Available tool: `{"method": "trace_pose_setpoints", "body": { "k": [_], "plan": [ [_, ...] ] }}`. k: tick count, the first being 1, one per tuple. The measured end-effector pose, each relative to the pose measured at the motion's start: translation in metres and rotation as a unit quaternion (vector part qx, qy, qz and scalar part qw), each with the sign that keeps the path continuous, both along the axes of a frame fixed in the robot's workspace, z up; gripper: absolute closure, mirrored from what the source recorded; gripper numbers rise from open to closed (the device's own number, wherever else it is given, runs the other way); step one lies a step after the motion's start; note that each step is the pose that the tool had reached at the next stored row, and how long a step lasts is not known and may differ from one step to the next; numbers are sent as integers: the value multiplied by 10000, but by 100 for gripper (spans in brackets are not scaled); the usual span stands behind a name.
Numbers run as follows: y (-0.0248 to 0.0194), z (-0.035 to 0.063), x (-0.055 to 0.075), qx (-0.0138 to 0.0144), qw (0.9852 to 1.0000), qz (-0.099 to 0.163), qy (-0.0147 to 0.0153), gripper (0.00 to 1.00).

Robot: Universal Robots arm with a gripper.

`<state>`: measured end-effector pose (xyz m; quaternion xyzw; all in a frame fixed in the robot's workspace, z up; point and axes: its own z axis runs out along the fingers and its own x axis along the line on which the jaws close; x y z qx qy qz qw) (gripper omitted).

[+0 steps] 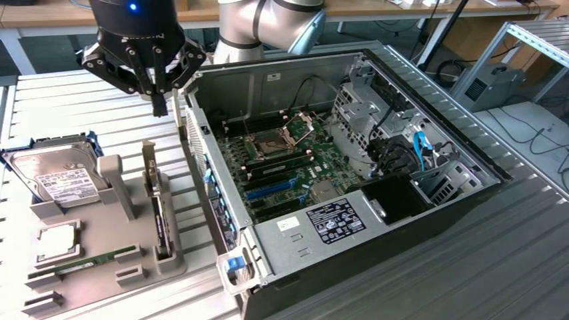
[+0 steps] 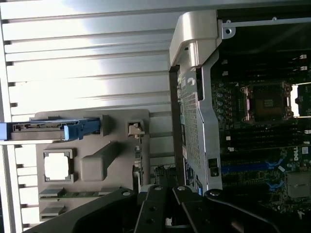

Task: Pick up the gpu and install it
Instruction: 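Reach for the gpu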

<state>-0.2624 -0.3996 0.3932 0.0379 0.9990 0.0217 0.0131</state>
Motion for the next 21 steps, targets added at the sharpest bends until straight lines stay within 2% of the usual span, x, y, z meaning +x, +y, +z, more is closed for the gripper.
{"method": "trace_pose_setpoints", "body": {
  "k": [8, 21],
  "plan": [
    [-3, 0, -7, 0, 10000, 0, 0, 89],
    [-78, -2, -7, 0, 10000, 0, 0, 89]
  ]
}}
